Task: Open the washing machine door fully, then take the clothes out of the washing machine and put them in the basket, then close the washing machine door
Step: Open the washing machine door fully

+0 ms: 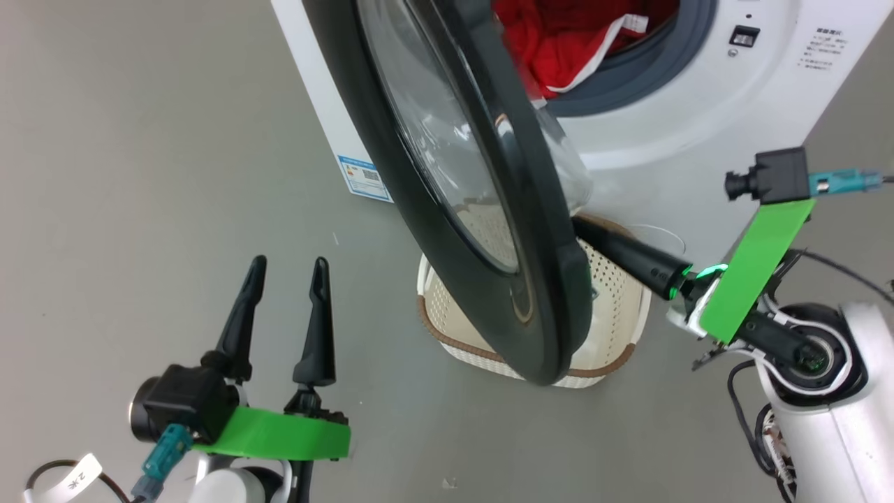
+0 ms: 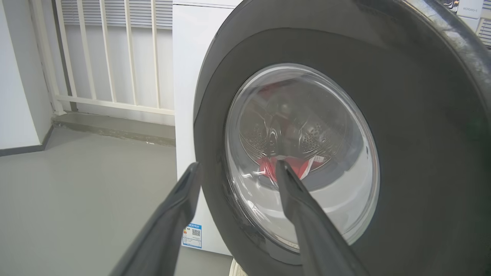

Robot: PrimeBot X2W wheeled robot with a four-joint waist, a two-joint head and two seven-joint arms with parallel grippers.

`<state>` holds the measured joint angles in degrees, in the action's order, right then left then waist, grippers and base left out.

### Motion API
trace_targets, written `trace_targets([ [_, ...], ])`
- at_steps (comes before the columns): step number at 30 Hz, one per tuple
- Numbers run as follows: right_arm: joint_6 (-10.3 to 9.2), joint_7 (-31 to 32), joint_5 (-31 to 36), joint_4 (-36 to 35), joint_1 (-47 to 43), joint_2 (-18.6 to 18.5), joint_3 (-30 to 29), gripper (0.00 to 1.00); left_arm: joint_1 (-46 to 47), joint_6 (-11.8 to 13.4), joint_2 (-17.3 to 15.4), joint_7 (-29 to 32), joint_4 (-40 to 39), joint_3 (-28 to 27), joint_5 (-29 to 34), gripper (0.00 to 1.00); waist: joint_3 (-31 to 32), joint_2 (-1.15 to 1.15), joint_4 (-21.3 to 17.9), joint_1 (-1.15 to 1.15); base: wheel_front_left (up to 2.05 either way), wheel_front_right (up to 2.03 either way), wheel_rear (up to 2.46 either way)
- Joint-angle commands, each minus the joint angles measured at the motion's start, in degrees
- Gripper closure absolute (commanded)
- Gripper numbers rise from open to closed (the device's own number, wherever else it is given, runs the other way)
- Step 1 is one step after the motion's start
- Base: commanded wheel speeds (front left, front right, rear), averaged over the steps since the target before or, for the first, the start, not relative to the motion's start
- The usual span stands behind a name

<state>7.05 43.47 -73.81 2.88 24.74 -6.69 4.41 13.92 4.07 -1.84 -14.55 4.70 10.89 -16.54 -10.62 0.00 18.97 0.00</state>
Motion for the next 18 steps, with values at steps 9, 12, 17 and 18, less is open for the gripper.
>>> trace_targets([
  [9,0.44,1.6,0.5,-2.2,-2.6,2.8,1.9,1.00,-1.4,0.3,-1.0,-0.4,-0.8,-1.1,-1.0,0.00,2.1,0.00,2.9,0.00,0.00,0.00,0.00],
  [12,0.44,1.6,0.4,-2.1,-3.3,3.2,2.2,1.00,-1.6,0.3,-1.0,-0.4,-0.8,-1.0,-0.9,0.00,2.4,0.00,3.6,0.00,0.00,0.00,0.00],
  [17,0.44,1.6,0.1,-2.0,-4.1,3.5,3.0,1.00,-1.8,0.1,-1.0,-0.4,-0.6,-0.8,-1.0,0.00,2.8,0.00,4.5,0.00,0.00,0.00,0.00],
  [18,0.44,1.6,0.1,-2.0,-4.3,3.5,3.2,1.00,-1.9,0.1,-1.0,-0.4,-0.5,-0.8,-1.1,0.00,2.9,0.00,4.7,0.00,0.00,0.00,0.00],
])
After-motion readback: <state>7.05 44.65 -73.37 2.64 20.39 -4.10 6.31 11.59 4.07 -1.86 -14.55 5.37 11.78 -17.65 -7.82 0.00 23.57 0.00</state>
